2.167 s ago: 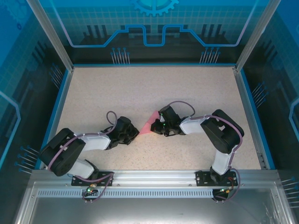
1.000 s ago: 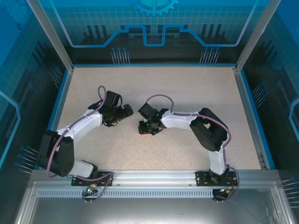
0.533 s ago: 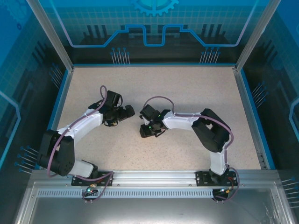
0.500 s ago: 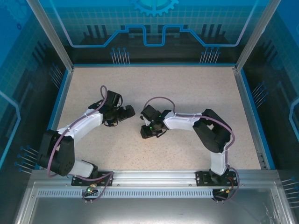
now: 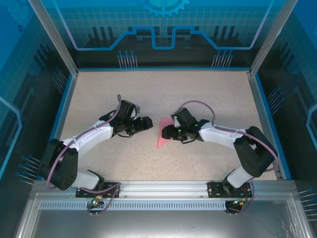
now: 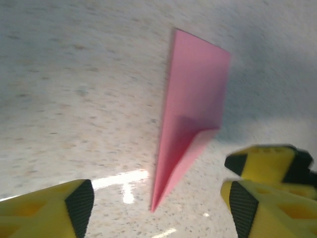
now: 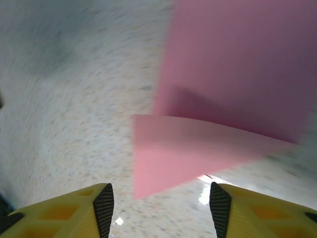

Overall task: Fold a paper plane with a square sheet of paper (pick it up from the middle)
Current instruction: Third fold the triangle at the center of the table, then fourth fold the wing at the center of the table.

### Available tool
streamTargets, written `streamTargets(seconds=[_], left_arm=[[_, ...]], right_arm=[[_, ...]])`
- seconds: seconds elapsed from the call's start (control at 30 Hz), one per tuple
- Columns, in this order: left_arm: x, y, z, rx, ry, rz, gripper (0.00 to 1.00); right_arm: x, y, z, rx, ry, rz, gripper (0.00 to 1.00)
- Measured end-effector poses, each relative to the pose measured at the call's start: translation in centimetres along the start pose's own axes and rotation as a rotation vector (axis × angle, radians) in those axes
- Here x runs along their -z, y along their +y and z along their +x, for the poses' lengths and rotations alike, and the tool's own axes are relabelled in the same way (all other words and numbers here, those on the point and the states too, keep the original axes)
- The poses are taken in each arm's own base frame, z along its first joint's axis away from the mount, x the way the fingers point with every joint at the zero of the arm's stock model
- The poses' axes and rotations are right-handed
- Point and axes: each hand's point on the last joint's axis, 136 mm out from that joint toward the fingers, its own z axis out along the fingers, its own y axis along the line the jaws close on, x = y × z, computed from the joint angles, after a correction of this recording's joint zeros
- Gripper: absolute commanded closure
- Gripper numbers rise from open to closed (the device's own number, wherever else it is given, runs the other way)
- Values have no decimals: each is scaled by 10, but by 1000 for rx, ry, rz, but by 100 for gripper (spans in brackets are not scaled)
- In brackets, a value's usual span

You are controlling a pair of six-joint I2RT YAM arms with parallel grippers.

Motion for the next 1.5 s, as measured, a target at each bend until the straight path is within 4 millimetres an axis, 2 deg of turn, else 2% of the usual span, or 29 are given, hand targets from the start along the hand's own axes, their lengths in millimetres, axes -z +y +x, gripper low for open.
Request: streamTargets(seconds=[0.1,0.2,0.4,0.57,0.77,0.9,1.1,1.37,1.5], left_arm=[[-5,-22,11,-40,18,61,47],[-13,-37,22,-77,50,99,61],[-48,-39,41,-88,155,77,76],[-62,-40,38,-82,179,62,81],[-77,-40,32,-79,185,42,87],[-87,-29,33,-71,190,2,91],[-99,-13,36,-59,199,-50,95],[-100,-5,32,-59,172,-89,99],[-103,0,32,-55,169,-108,100]], right_arm=[[11,-28,0,-109,-42,29,31],[17,-39,-2,-172,-72,35,24],[18,-39,-10,-234,-111,8,14],[17,-37,-13,-250,-120,-6,14],[4,-41,-7,-276,-80,-5,16],[-5,-40,-4,-290,-45,-16,18],[-7,-41,-4,-316,-34,-11,23],[-8,-41,-5,-329,-36,-10,35],[-9,-37,-7,-316,-42,-24,37]])
